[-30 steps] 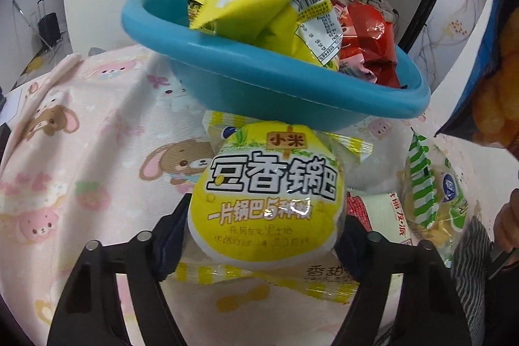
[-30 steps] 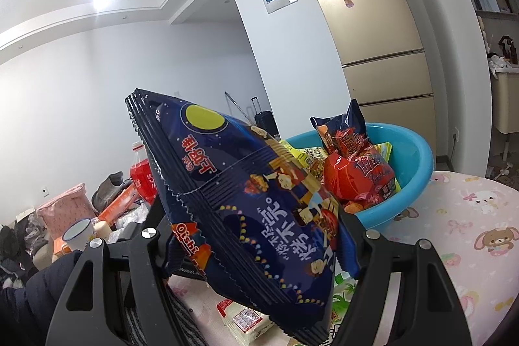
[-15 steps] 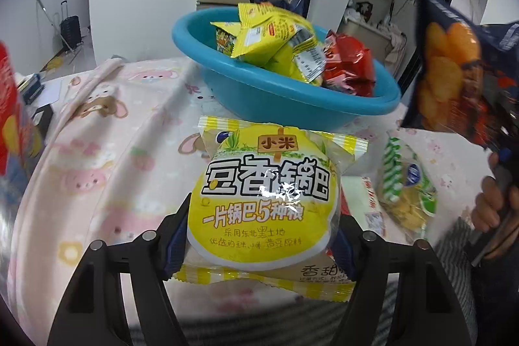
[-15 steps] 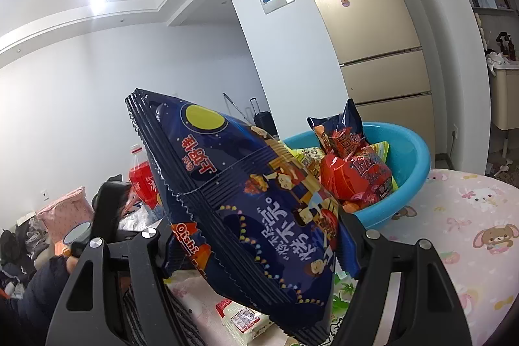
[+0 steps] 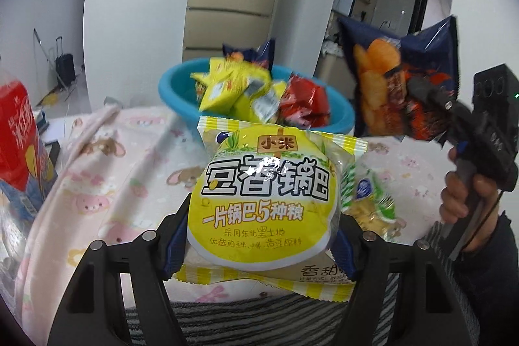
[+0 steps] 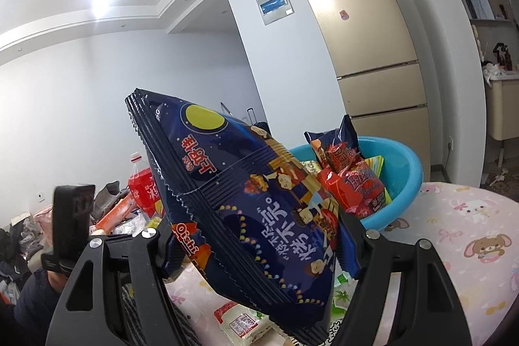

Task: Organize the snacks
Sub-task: 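Lift the yellow cracker pack and blue bag and carry them over the basin, then open both grippers to drop the yellow pack and blue bag into the basin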

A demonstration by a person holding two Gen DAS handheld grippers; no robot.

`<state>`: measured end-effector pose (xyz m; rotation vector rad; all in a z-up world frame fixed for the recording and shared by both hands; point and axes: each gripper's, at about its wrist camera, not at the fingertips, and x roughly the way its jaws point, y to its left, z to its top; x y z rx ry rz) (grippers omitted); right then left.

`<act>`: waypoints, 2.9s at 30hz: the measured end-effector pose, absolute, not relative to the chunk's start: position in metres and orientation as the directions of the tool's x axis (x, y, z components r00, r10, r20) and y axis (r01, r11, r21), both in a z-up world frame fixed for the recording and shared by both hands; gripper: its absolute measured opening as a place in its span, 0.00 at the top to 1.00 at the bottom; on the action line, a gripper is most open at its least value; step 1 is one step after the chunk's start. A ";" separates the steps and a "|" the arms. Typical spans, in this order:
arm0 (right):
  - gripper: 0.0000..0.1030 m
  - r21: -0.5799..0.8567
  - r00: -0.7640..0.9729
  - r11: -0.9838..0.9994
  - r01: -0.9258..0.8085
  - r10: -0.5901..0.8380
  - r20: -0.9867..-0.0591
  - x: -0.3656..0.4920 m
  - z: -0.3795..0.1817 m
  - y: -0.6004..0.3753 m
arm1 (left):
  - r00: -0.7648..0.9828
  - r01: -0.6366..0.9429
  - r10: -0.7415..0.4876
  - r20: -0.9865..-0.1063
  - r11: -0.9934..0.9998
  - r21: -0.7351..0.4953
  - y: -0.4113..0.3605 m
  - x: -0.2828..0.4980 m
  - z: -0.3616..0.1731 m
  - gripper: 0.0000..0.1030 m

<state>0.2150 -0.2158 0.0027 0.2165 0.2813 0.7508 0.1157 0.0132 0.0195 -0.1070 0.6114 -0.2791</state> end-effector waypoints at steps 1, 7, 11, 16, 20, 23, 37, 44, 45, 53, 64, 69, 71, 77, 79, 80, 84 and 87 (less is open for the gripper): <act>0.29 0.285 0.700 0.715 -0.639 0.694 -0.170 0.213 0.005 -0.216 | 0.788 0.227 -0.291 -0.543 0.956 -0.184 0.013 0.114 0.022 0.28; 0.29 0.222 0.762 0.765 -0.605 0.637 -0.118 0.197 0.030 -0.220 | 0.815 0.248 -0.329 -0.476 0.942 -0.227 0.012 0.106 0.050 0.28; 0.29 0.184 0.770 0.768 -0.613 0.633 -0.078 0.184 0.049 -0.218 | 0.839 0.238 -0.337 -0.426 0.933 -0.269 0.022 0.103 0.077 0.28; 0.29 0.146 0.781 0.775 -0.614 0.624 -0.023 0.167 0.083 -0.215 | 0.874 0.221 -0.308 -0.376 0.941 -0.257 0.030 0.101 0.119 0.28; 0.29 0.143 0.799 0.790 -0.597 0.602 0.011 0.163 0.112 -0.215 | 0.887 0.221 -0.294 -0.356 0.947 -0.233 0.028 0.103 0.151 0.28; 0.29 0.140 0.805 0.795 -0.590 0.593 0.020 0.166 0.131 -0.214 | 0.894 0.226 -0.291 -0.340 0.949 -0.218 0.027 0.105 0.171 0.28; 0.29 0.089 0.860 0.855 -0.511 0.506 0.067 0.206 0.182 -0.220 | 0.927 0.215 -0.283 -0.247 0.939 -0.268 0.034 0.158 0.206 0.28; 0.30 0.141 0.880 0.870 -0.472 0.473 0.027 0.255 0.168 -0.231 | 0.921 0.262 -0.334 -0.199 0.911 -0.318 0.036 0.206 0.208 0.28; 0.30 0.143 0.883 0.873 -0.467 0.469 0.018 0.262 0.166 -0.231 | 0.917 0.276 -0.350 -0.193 0.903 -0.328 0.036 0.214 0.207 0.28; 0.30 0.159 0.897 0.887 -0.434 0.442 -0.020 0.308 0.146 -0.228 | 0.905 0.282 -0.366 -0.215 0.897 -0.340 0.042 0.284 0.188 0.28; 0.30 0.351 0.869 0.862 -0.366 0.451 -0.203 0.391 0.070 -0.242 | 0.856 0.094 -0.264 -0.445 0.925 -0.369 0.068 0.365 0.102 0.28; 0.30 0.414 0.837 0.853 -0.318 0.457 -0.300 0.412 0.040 -0.242 | 0.810 0.050 -0.247 -0.532 0.933 -0.357 0.072 0.384 0.075 0.28; 0.30 0.433 0.823 0.852 -0.296 0.458 -0.337 0.420 0.028 -0.241 | 0.778 0.071 -0.322 -0.540 0.898 -0.434 0.076 0.394 0.062 0.28; 0.29 0.480 0.783 0.836 -0.265 0.477 -0.400 0.430 0.008 -0.241 | 0.717 0.075 -0.394 -0.576 0.864 -0.498 0.074 0.412 0.038 0.28; 0.29 0.468 0.784 0.844 -0.263 0.470 -0.405 0.429 0.008 -0.240 | 0.695 0.071 -0.433 -0.575 0.836 -0.544 0.075 0.419 0.032 0.28; 0.28 0.464 0.785 0.846 -0.263 0.467 -0.406 0.430 0.009 -0.238 | 0.687 0.061 -0.439 -0.578 0.828 -0.557 0.076 0.422 0.030 0.28; 0.08 0.446 0.789 0.855 -0.265 0.458 -0.410 0.428 0.012 -0.232 | 0.689 0.014 -0.429 -0.584 0.814 -0.581 0.086 0.426 0.028 0.00; 0.04 0.412 0.811 0.873 -0.261 0.430 -0.398 0.425 0.018 -0.231 | 0.749 0.017 -0.404 -0.525 0.803 -0.595 0.094 0.415 0.039 0.00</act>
